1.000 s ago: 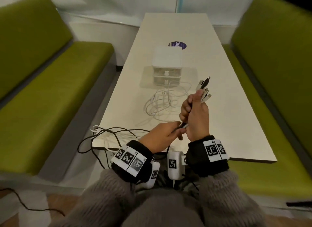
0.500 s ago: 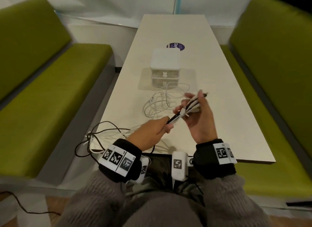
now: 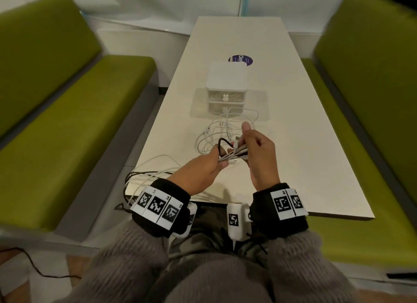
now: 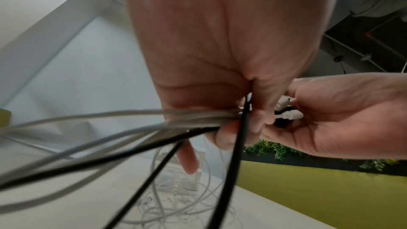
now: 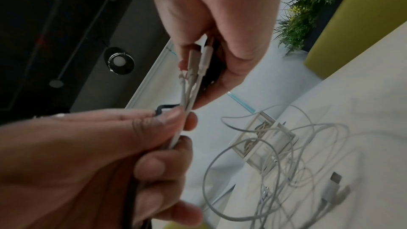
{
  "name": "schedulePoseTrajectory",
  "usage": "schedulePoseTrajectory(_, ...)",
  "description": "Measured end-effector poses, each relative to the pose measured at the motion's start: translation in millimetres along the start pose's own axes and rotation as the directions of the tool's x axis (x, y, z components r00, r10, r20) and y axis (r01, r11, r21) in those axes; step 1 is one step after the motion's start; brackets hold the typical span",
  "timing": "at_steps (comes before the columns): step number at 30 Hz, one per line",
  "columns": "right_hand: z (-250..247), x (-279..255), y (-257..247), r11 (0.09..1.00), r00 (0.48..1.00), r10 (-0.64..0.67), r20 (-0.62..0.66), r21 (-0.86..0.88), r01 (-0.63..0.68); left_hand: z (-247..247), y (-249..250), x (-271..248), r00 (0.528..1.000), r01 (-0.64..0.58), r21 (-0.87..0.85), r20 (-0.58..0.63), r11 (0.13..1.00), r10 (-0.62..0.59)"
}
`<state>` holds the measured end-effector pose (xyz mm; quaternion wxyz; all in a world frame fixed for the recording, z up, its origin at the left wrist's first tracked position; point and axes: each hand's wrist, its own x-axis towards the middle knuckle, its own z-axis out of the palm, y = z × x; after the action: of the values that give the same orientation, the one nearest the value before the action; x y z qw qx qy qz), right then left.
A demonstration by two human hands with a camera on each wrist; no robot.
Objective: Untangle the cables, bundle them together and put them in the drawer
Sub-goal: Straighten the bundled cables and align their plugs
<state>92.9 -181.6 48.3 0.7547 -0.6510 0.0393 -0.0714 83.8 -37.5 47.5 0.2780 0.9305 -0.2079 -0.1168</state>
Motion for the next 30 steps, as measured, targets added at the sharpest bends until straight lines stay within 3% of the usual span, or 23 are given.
schedulePoseTrajectory(4, -2, -1, 0, 0.989, 0.994, -0.068, 0.091, -0.122, 0.079, -3, -3, -1, 1.0, -0.003, 0.014, -0.002, 1.0, 0.003)
schedulePoseTrajectory(8, 1, -2, 4, 0.971, 0.994, -0.088, 0.07, -0.218, 0.102, -4, -5, -2, 0.998, -0.045, 0.07, -0.036, 0.997, 0.047)
schedulePoseTrajectory(13, 10, 0, 14, 0.963, 0.988, -0.132, -0.085, -0.247, 0.108, -2, -4, -1, 0.993, -0.079, 0.012, -0.083, 0.997, 0.08)
schedulePoseTrajectory(18, 19, -1, 19, 0.978, 0.92, -0.176, -0.35, -0.167, 0.124, 8, 4, -2, 0.993, -0.096, -0.021, -0.065, 0.995, 0.095)
schedulePoseTrajectory(21, 15, 4, 16, 0.993, 0.889, -0.112, -0.445, -0.019, 0.115, 7, -5, -2, 0.999, -0.035, 0.028, -0.024, 0.999, 0.036)
schedulePoseTrajectory(25, 11, 8, 14, 0.986, 0.858, -0.139, -0.494, 0.012, 0.166, 1, -25, -4, 0.987, 0.14, -0.026, 0.079, 0.99, -0.137)
schedulePoseTrajectory(27, 13, 8, 15, 0.985, 0.855, -0.153, -0.495, -0.008, 0.172, -2, -19, -6, 0.996, 0.087, -0.048, -0.006, 0.995, -0.088)
schedulePoseTrajectory(30, 18, 4, 16, 0.981, 0.866, -0.191, -0.462, -0.06, 0.185, 1, 8, 0, 0.992, -0.099, 0.032, -0.078, 0.995, 0.101)
